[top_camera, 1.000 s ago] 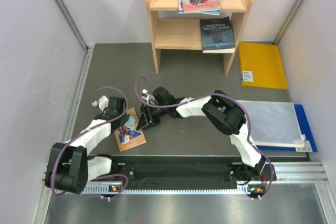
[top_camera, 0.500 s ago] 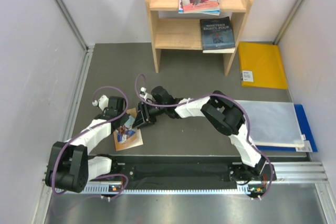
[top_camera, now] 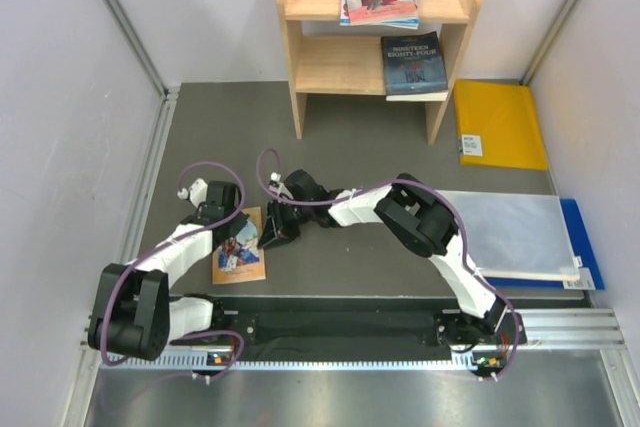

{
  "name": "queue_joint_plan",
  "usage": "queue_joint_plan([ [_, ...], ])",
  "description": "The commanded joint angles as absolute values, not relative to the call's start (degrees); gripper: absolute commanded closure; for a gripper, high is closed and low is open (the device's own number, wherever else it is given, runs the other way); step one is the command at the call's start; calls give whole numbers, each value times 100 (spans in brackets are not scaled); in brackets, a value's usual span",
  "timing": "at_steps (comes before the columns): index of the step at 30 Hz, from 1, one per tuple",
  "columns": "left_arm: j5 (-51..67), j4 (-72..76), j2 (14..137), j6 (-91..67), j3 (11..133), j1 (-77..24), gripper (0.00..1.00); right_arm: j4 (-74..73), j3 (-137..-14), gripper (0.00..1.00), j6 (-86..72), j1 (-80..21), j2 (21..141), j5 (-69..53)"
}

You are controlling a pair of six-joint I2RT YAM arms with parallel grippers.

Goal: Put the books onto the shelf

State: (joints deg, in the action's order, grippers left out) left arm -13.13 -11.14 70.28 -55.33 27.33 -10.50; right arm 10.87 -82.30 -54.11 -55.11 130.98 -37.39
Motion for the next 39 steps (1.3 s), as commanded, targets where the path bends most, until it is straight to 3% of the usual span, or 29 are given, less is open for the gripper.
queue_joint_plan([
  [1,-633,-1617,7383,-5476,2417,-1099,100,2670,-8087,78,-6081,-5643,13105,-3499],
  [8,-563,-1565,7304,-5467,2356,-1099,100,2839,-7954,78,-6214,-5643,12929,-2830],
  [12,-449,-1547,7286,-5362,2364,-1099,100,2549,-8051,100,-6170,-5625,12999,-2769],
  [19,-334,-1591,6242,-4774,2689,-1099,99,1908,-7515,100,-5424,-5274,12271,-2330],
  [21,-334,-1381,5540,-4589,2663,-1107,90,1487,-7418,100,-4950,-5073,11937,-2128],
  [22,-386,-1302,5320,-4475,2646,-1099,70,1381,-7383,100,-4783,-4993,11822,-2101],
  [25,-545,-1056,4581,-4019,2576,-1099,38,994,-7269,100,-4159,-4782,11365,-2013],
  [26,-545,-959,4327,-3930,2540,-1099,22,819,-7251,100,-3818,-4738,11138,-2004],
  [27,-501,-871,4237,-3859,2470,-1099,16,696,-7268,100,-3632,-4685,11040,-1943],
  [30,-133,-458,4148,-3665,2269,-1099,7,475,-7295,100,-3060,-4597,10706,-2205],
  [39,1151,2204,4517,-3718,1442,-1099,7,123,-7155,100,-1987,-4254,10082,-3831],
])
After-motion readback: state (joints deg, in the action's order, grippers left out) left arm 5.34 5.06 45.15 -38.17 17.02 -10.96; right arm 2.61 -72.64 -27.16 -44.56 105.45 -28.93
